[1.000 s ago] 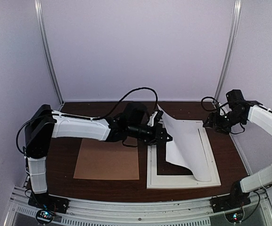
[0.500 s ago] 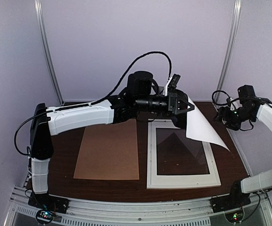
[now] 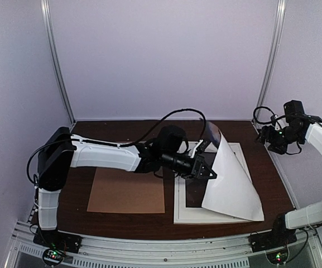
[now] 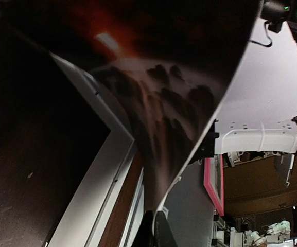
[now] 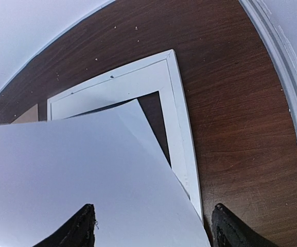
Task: Put the photo into the frame
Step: Place the photo on the mat board.
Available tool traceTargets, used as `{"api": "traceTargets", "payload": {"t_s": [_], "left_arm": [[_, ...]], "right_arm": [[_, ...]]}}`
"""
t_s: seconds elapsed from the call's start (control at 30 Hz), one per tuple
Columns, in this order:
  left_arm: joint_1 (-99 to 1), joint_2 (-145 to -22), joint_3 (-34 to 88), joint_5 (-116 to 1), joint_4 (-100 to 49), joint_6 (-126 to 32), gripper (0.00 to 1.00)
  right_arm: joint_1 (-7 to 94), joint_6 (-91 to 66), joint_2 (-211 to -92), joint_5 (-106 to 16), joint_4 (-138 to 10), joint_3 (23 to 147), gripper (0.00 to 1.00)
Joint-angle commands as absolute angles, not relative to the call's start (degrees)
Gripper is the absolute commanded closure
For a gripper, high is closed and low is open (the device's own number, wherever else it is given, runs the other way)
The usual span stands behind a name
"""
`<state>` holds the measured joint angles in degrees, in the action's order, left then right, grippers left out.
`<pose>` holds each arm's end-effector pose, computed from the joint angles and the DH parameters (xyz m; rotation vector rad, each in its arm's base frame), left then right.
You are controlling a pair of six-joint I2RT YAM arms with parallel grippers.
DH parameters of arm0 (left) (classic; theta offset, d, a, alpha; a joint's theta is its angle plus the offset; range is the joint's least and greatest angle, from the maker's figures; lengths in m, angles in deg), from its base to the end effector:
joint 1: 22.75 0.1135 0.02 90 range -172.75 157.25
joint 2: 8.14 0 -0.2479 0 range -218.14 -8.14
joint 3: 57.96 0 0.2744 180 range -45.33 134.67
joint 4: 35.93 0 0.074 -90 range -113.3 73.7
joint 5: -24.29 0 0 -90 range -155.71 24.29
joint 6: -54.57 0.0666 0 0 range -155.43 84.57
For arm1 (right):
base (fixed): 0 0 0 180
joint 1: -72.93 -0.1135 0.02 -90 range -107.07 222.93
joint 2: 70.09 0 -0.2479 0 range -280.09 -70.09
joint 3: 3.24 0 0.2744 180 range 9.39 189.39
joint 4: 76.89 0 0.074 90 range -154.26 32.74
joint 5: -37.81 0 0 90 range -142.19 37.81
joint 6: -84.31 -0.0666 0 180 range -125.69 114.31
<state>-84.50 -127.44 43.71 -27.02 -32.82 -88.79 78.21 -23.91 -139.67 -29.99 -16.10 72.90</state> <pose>0.2098 -0.4783 0.2020 0.7413 2.3054 -1.8149 0.2865 -0.0012 0.2671 0.3549 2.4853 0.5795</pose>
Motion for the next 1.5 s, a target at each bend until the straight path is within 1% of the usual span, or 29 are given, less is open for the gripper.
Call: {"api": "traceTargets", "payload": {"t_s": [0.0, 0.13, 0.23, 0.4, 0.73, 1.0, 1.3, 1.47], "left_arm": [[-85.4, -124.4, 40.2, -29.9, -26.7, -86.0, 1.00], [-85.5, -123.7, 42.1, -35.8, -13.7, -82.2, 1.00], [-85.6, -123.4, 42.8, -36.3, -10.7, -81.5, 1.00], [-85.6, -123.3, 42.8, -38.6, -10.2, -81.4, 1.00], [-84.3, -127.5, 46.8, -46.8, -7.7, -81.6, 1.00], [-81.3, -127.9, 41.8, -48.4, -11.2, -85.2, 1.00], [-81.2, -128.1, 38.8, -49.3, -13.1, -87.7, 1.00], [-81.3, -126.7, 34.8, -51.2, -15.8, -89.8, 1.00]], "right_arm": [[78.7, -23.6, -139.4, -30.8, -16.2, 73.5, 0.23], [78.8, -23.9, -139.8, -29.8, -17.1, 72.6, 0.23], [78.7, -23.9, -140.1, -29.4, -17.4, 72.1, 0.23], [78.7, -23.7, -140.0, -29.5, -17.6, 71.4, 0.23], [78.8, -23.7, -140.3, -28.4, -18.3, 70.3, 0.23], [78.7, -23.8, -140.8, -27.8, -19.0, 70.1, 0.23], [78.7, -23.8, -141.3, -27.7, -19.5, 69.7, 0.23], [78.7, -23.8, -141.7, -27.4, -20.0, 69.3, 0.23]]}}
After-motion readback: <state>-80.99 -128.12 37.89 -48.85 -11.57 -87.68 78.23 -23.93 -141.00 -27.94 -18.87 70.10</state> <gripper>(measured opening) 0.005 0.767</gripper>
